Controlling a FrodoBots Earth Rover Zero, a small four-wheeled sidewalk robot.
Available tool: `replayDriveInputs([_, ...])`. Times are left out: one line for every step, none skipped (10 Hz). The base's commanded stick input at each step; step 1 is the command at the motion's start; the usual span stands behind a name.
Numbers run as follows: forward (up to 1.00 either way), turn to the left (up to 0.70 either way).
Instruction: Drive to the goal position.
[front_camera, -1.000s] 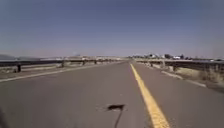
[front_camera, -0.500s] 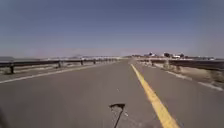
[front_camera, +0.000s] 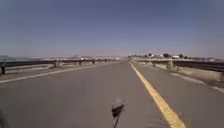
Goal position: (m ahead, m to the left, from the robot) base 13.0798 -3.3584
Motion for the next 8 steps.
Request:
replayDriveInputs([1.00,-0.01])
replayDriveInputs([1.00,-0.01])
replayDriveInputs([1.00,-0.01])
replayDriveInputs([1.00,-0.01])
replayDriveInputs([1.00,-0.01])
replayDriveInputs([1.00,-0.01])
replayDriveInputs([1.00,-0.01])
replayDriveInputs([1.00,-0.01])
